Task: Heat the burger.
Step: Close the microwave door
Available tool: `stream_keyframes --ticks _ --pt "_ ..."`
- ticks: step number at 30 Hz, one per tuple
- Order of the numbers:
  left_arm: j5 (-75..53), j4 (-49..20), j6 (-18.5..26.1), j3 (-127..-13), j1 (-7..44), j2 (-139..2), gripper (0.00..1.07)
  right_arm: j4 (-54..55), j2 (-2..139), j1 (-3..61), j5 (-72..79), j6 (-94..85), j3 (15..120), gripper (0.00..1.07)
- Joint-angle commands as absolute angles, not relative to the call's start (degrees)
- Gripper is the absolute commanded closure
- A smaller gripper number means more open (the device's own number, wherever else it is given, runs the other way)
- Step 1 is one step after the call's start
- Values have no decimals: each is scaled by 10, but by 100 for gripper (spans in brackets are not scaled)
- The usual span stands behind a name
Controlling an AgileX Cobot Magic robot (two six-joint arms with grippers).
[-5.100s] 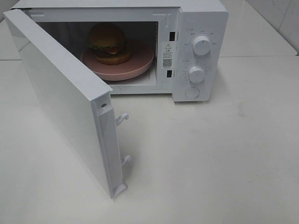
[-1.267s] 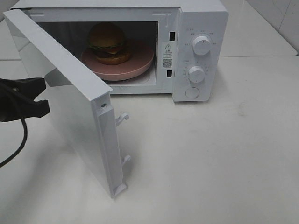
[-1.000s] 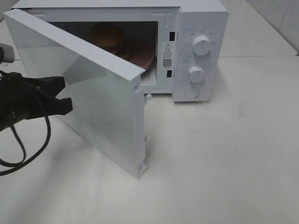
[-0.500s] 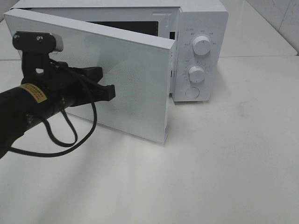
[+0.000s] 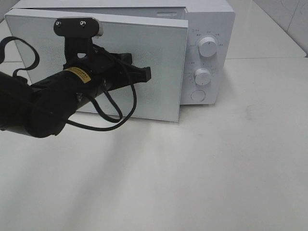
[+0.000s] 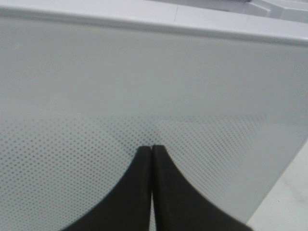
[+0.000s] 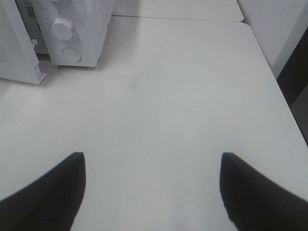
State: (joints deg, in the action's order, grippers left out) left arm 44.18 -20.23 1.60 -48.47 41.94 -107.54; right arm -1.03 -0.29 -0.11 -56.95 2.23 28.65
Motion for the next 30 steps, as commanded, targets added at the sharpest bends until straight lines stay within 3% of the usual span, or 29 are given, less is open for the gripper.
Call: stream_keyframes --ticks 1,12,21,30 --pt "435 -218 25 -517 426 -1088 107 -11 -18 -3 -569 25 284 32" --pt "400 -234 29 -612 429 -1139 107 -11 -18 -3 -569 26 284 32" --pt "390 -283 68 -670 419 -1167 107 -11 -18 -3 -569 26 284 32" --pt "371 -276 68 -689 406 -1176 107 -11 -18 -3 -569 26 284 32"
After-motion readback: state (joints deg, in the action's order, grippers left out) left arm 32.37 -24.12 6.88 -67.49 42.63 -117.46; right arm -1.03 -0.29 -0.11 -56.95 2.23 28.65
